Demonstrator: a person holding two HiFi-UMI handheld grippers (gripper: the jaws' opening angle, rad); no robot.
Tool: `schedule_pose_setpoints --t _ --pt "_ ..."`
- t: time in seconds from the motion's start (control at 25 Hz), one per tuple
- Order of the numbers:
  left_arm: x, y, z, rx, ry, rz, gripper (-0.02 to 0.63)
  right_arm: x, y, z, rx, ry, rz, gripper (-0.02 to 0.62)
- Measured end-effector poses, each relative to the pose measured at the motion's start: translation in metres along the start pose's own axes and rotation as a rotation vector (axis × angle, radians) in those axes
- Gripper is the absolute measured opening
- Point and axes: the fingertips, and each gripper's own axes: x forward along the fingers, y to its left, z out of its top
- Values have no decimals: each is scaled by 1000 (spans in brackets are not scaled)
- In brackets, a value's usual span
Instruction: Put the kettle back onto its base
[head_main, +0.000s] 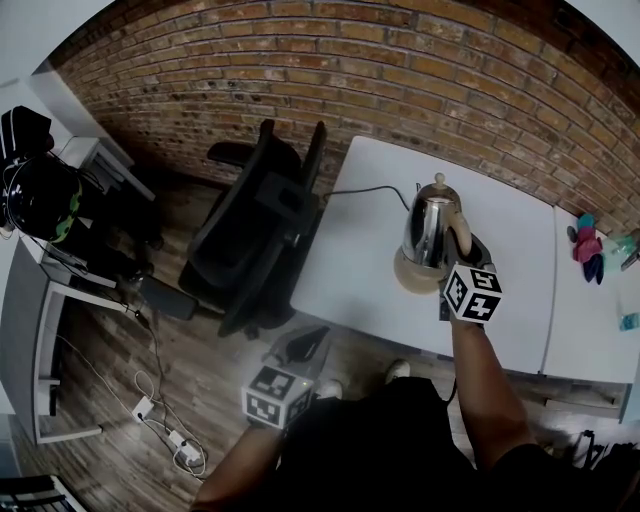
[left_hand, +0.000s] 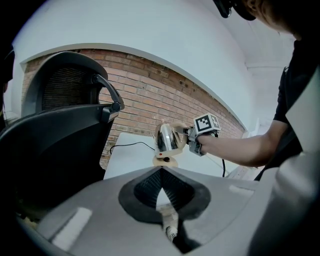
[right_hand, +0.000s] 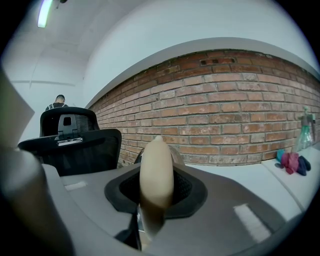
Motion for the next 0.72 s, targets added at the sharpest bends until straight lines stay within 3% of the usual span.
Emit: schedule_pose_setpoints --t 0.24,0.52,0.72 --pt "4 -6 2 7 -11 -24 0 -9 2 -10 -33 72 -1 109" --pt "2 -6 2 19 -11 -56 0 -29 0 -33 -49 222 -11 115" --pt "0 -10 1 25 6 -94 0 -42 1 -51 -43 264 -24 117"
